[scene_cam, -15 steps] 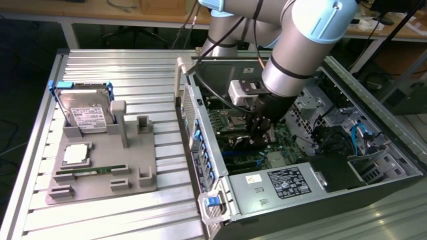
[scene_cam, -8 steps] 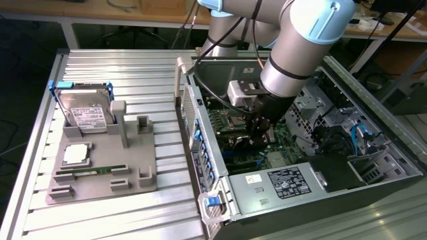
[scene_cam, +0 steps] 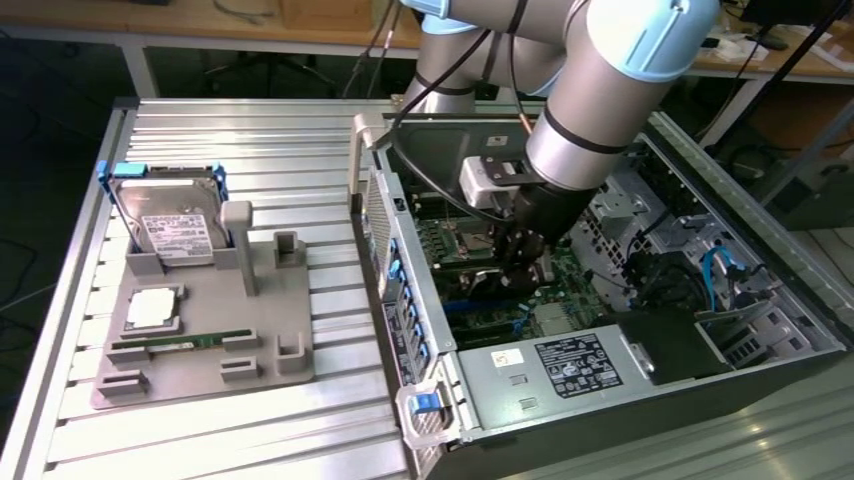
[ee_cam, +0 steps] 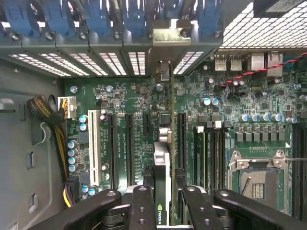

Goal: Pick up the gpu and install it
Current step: 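Insert the gpu into the slot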

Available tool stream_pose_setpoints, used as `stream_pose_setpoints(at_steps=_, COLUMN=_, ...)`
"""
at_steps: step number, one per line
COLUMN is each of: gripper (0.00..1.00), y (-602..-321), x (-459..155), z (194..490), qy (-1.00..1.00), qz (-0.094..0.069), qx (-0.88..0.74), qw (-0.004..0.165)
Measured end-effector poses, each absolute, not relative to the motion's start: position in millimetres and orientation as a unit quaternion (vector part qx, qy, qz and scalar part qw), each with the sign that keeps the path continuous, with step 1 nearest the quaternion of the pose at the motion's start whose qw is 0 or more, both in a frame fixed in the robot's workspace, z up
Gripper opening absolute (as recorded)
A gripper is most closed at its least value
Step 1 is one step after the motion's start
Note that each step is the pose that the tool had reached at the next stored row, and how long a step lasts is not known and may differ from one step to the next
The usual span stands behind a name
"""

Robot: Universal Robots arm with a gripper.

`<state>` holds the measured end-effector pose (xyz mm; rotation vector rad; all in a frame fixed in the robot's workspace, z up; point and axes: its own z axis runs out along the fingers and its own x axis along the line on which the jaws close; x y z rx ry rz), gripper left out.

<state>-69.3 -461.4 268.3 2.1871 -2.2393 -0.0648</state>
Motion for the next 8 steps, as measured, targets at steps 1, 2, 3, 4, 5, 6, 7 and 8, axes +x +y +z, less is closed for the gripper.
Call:
stream_pose_setpoints(at_steps=1, gripper=0.27, y=-461.4, x=-68.4, z=268.3, qy=-0.715, qz=-0.021, qx=0.699, qw=0.005)
stream_pose_setpoints(at_steps=2, gripper=0.27, y=-461.4, x=-67.3, z=268.2, qy=-0.715, qz=-0.021, qx=0.699, qw=0.005)
stream_pose_setpoints(at_steps=3, gripper=0.27, y=-461.4, x=-67.2, z=268.2, qy=-0.715, qz=-0.021, qx=0.699, qw=0.005)
stream_pose_setpoints(at_steps=4, gripper=0.27, y=-461.4, x=-67.1, z=268.1, qy=-0.715, qz=-0.021, qx=0.699, qw=0.005)
stream_pose_setpoints(at_steps=5, gripper=0.27, y=-461.3, x=-67.1, z=267.8, qy=-0.715, qz=-0.02, qx=0.699, qw=0.005)
stream_pose_setpoints(at_steps=6, gripper=0.27, y=-461.3, x=-67.1, z=267.2, qy=-0.715, qz=-0.019, qx=0.699, qw=0.004)
stream_pose_setpoints(at_steps=7, gripper=0.27, y=-461.3, x=-67.1, z=266.8, qy=-0.715, qz=-0.018, qx=0.699, qw=0.004)
stream_pose_setpoints(at_steps=8, gripper=0.27, y=-461.3, x=-67.1, z=266.4, qy=-0.715, qz=-0.016, qx=0.699, qw=0.004)
